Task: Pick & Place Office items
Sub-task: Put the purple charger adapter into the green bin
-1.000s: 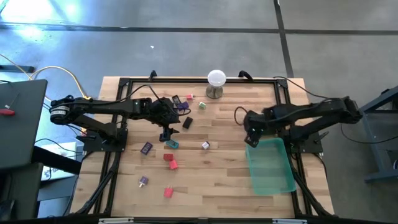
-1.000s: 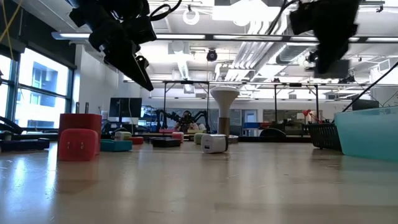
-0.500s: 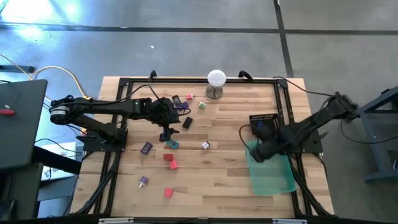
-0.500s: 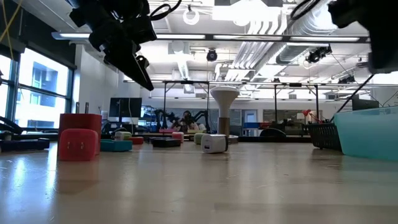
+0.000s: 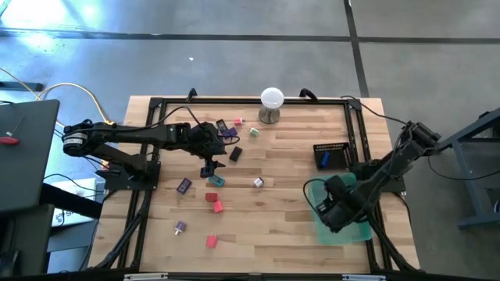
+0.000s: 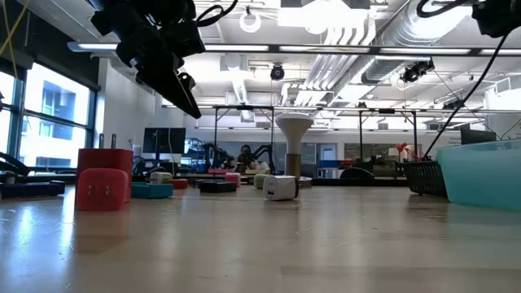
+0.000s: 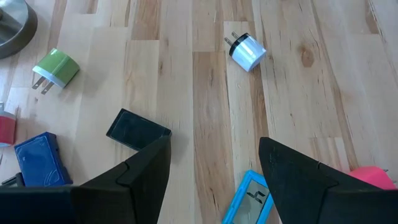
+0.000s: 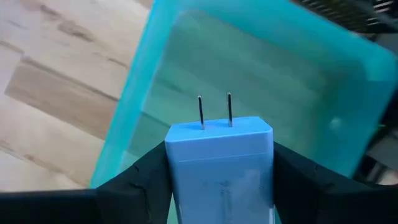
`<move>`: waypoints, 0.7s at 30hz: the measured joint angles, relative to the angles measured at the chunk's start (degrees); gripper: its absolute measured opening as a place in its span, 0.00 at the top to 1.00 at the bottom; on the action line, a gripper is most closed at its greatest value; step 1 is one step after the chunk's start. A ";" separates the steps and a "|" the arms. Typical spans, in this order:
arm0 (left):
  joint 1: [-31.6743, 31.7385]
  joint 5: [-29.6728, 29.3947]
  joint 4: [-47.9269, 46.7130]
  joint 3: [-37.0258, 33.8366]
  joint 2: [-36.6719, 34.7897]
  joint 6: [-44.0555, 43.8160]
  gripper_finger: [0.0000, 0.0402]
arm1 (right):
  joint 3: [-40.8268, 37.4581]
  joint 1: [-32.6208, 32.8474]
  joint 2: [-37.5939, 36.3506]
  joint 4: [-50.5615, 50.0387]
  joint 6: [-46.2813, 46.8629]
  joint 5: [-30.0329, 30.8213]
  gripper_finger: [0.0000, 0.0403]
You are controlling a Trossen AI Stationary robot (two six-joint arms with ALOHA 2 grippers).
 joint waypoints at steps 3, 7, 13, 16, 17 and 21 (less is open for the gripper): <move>0.02 0.00 0.16 -0.01 0.00 -0.02 0.42 | 0.00 0.03 2.39 2.38 -0.02 0.37 0.50; 0.02 0.00 0.20 0.00 0.00 -0.04 0.42 | 0.04 -0.69 6.16 3.52 -0.08 -0.21 0.49; 0.02 1.74 0.20 0.00 0.00 -0.05 0.42 | -0.07 -2.28 10.43 3.71 -2.10 -1.77 0.50; 0.02 3.08 0.21 -0.02 0.00 -0.03 0.42 | -2.24 -3.37 10.61 5.91 -2.81 -3.34 0.49; 0.00 3.20 0.20 0.00 0.00 -0.02 0.42 | -3.31 -3.81 10.61 7.00 -3.59 -3.82 0.49; 0.02 3.24 0.20 -0.01 0.00 -0.02 0.42 | -7.45 -5.23 10.26 11.71 -5.44 -6.08 0.50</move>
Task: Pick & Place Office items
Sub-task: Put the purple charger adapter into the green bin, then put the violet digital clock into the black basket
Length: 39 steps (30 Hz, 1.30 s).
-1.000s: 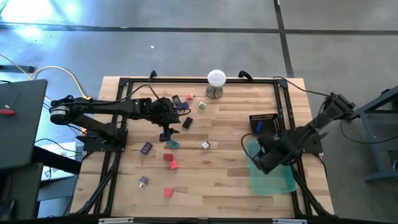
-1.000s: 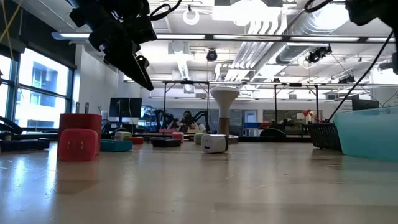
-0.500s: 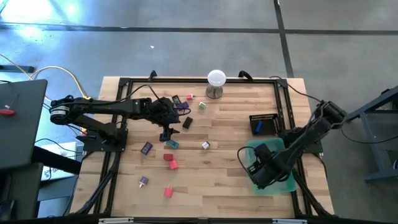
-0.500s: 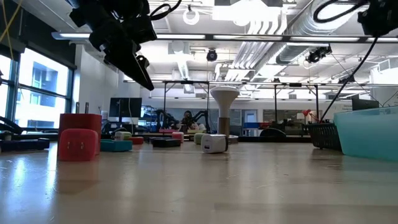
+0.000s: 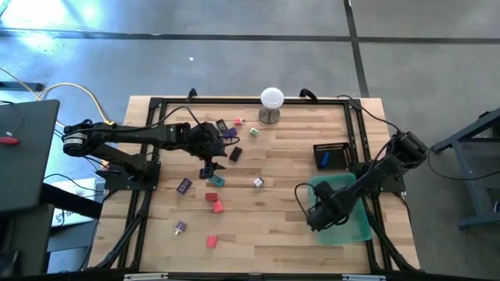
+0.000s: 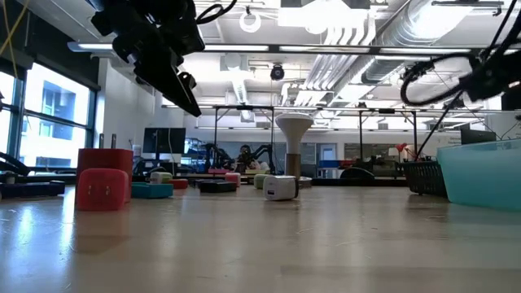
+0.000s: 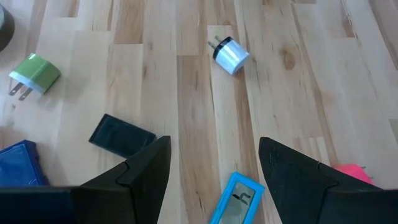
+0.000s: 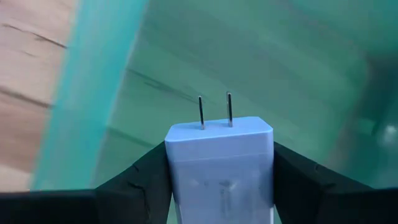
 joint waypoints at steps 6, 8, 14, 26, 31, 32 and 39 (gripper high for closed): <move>0.00 -0.01 0.02 -0.02 0.00 0.00 0.42 | -3.40 -2.14 -0.20 5.45 -3.05 -1.57 0.49; 0.00 -0.03 0.02 -0.01 0.00 0.01 0.42 | -4.28 -2.75 -0.15 5.75 -4.13 -2.32 0.49; 0.00 -0.05 0.02 -0.01 0.00 0.02 0.42 | -5.18 -3.62 -0.24 7.32 -8.17 -3.04 0.46; 0.00 -0.19 0.04 -0.02 0.00 0.02 0.42 | -5.44 -3.69 -2.73 3.62 -9.33 -2.54 0.40; 0.00 -0.18 0.11 -0.02 0.00 0.02 0.42 | -5.43 -3.69 -4.84 -0.31 -8.68 -2.49 0.40; 0.00 -0.18 0.21 -0.02 0.00 0.02 0.42 | -5.43 -3.69 -5.43 -0.87 -8.71 -2.53 0.39; -0.01 -0.38 0.44 -0.02 0.00 -0.28 0.42 | -5.38 -3.69 -12.13 -3.19 -9.27 -2.55 0.39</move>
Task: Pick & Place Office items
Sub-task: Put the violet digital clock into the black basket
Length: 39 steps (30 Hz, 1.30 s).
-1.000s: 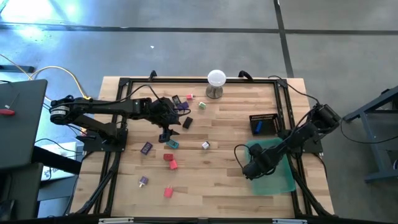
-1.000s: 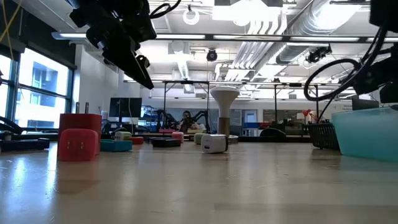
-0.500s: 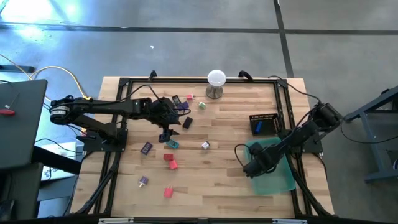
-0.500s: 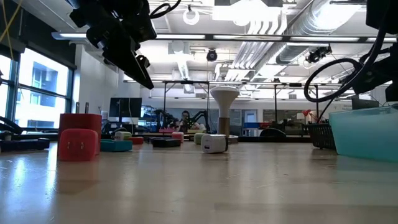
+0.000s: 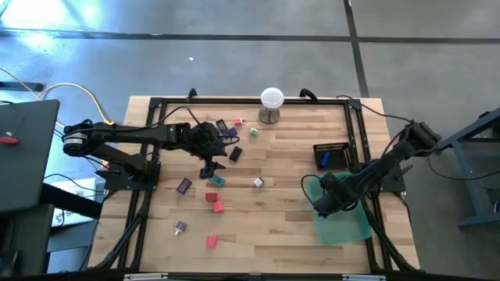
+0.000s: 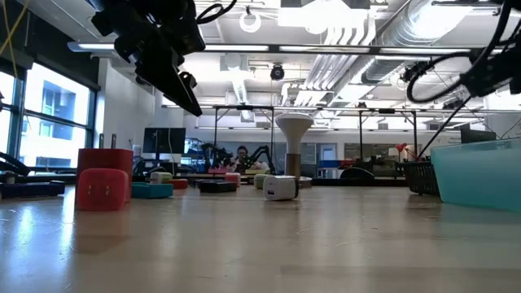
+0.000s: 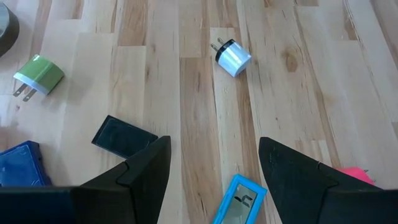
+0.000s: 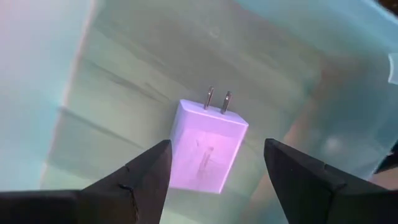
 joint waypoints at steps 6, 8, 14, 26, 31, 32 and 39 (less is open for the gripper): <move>-0.01 -0.37 -0.02 0.00 0.00 -6.17 0.42 | 0.02 0.04 -6.62 -0.22 -0.27 4.48 0.39; 0.00 -0.42 -0.24 0.02 0.00 -11.62 0.42 | 0.02 0.15 -8.53 -0.15 0.28 8.40 0.39; -1.23 -10.26 -3.46 0.83 -0.62 -13.30 0.42 | 0.04 0.19 -11.38 -0.14 -2.20 19.79 0.39; -11.32 -23.49 -29.63 11.62 -3.05 -25.65 0.42 | 3.60 -1.60 -11.35 0.81 -7.01 31.95 0.39; -15.67 -25.99 -40.17 13.84 -3.01 -49.51 0.42 | 6.50 -1.57 -11.35 4.02 -16.33 47.08 0.39; -16.55 -25.95 -42.00 13.84 -2.99 -52.71 0.42 | 7.01 -1.60 -11.35 4.93 -18.52 49.81 0.39; -19.01 -25.65 -54.24 13.79 -2.76 -71.52 0.42 | 7.57 -1.64 -11.35 18.18 -38.34 66.98 0.39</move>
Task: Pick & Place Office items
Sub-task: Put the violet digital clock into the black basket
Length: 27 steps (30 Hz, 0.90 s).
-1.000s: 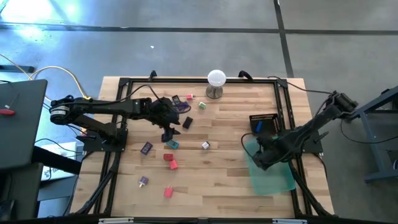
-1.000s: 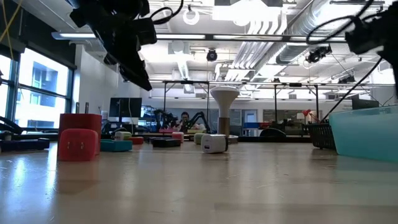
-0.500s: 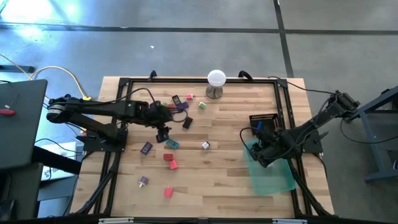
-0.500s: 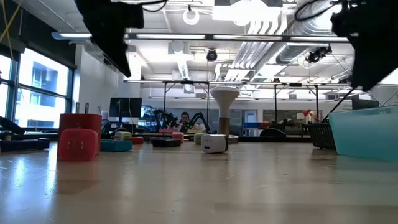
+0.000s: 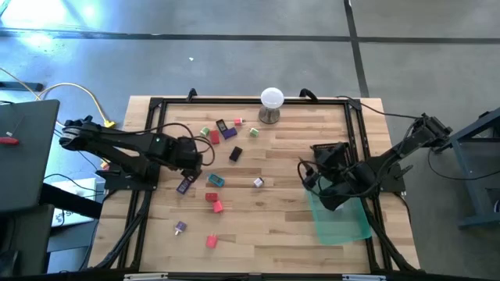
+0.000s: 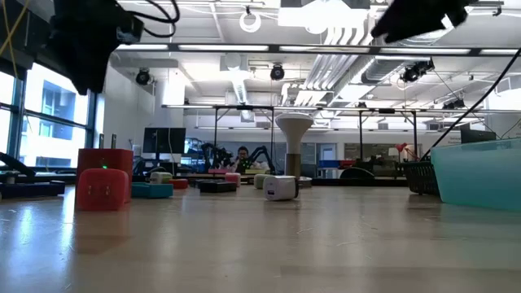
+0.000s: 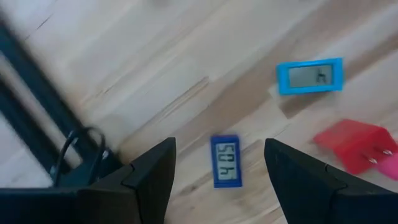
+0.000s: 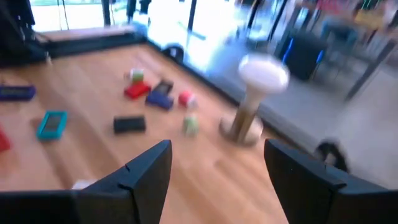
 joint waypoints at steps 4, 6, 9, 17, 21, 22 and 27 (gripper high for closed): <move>0.01 2.37 0.27 0.00 0.03 -0.25 0.42 | 0.02 -1.28 0.00 7.10 -8.08 4.97 0.39; -0.02 4.19 0.56 0.00 0.01 0.47 0.42 | 0.02 -1.98 0.00 8.83 -9.79 5.47 0.39; -0.02 5.23 0.66 0.00 0.03 0.64 0.42 | 0.01 -2.63 0.16 9.16 -10.55 4.41 0.39; -2.00 4.24 3.47 -0.28 0.03 1.92 0.42 | -0.01 -6.10 2.15 9.24 -14.58 3.02 0.39; -2.50 4.26 3.41 -0.29 0.03 -1.67 0.42 | -0.01 -8.29 2.19 9.33 -15.07 2.16 0.39; -2.82 5.26 3.45 -0.40 0.03 -3.34 0.42 | -0.01 -8.79 2.19 9.33 -15.09 1.37 0.39; -3.40 9.55 3.29 -0.63 0.03 -6.21 0.42 | -0.01 -10.86 2.19 9.34 -16.17 -1.53 0.39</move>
